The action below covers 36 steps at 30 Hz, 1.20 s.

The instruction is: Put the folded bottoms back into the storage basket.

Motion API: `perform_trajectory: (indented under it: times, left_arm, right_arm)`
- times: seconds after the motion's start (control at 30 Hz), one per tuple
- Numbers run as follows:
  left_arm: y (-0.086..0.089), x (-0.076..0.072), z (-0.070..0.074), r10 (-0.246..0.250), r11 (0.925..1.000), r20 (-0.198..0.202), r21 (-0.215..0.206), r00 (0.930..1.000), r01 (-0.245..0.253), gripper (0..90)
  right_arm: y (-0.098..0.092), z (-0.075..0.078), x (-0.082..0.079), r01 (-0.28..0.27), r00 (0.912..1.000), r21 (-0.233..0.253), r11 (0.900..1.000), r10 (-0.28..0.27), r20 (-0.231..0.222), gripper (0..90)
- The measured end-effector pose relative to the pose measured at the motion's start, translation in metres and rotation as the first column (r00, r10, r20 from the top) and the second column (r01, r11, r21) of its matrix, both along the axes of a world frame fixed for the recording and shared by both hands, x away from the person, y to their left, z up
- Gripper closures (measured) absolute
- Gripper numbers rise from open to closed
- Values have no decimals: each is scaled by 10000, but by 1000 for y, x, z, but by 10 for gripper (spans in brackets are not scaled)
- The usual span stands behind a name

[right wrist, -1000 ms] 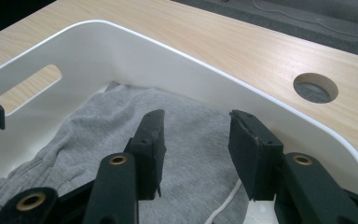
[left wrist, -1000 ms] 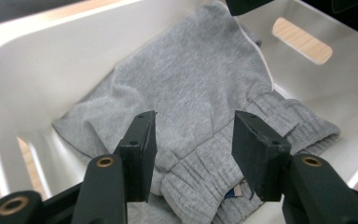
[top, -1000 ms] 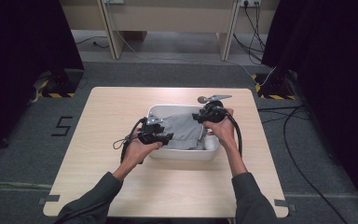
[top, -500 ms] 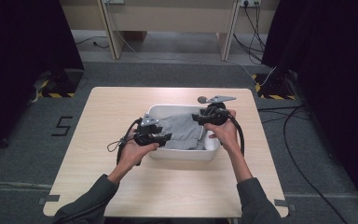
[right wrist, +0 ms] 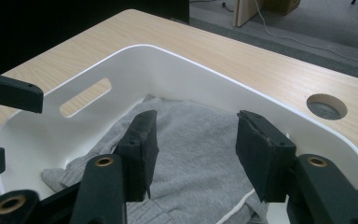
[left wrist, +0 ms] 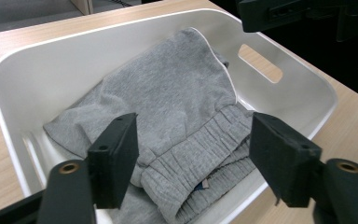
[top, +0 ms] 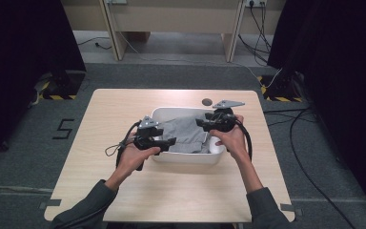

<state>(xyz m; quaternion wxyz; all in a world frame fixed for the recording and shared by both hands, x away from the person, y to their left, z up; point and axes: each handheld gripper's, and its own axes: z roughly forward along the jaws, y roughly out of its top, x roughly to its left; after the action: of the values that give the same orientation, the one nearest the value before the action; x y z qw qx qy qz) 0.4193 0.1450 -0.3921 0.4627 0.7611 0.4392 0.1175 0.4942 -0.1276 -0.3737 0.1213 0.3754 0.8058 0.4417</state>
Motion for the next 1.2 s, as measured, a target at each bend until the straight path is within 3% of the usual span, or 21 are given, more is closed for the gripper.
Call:
perform_trajectory:
  times: [0.37, 1.2]
  left_arm:
    - [12, -9, 1, 237, 9997, -102, -54, 9997, -237, 210]
    - [27, -36, 2, -44, 9997, 196, -229, 9998, 49, 208]
  right_arm:
    - [-7, 3, -21, 21, 9997, 149, 9999, -24, 225, 416]
    - [-31, 0, -58, -89, 9970, 466, 9989, 53, 768, 409]
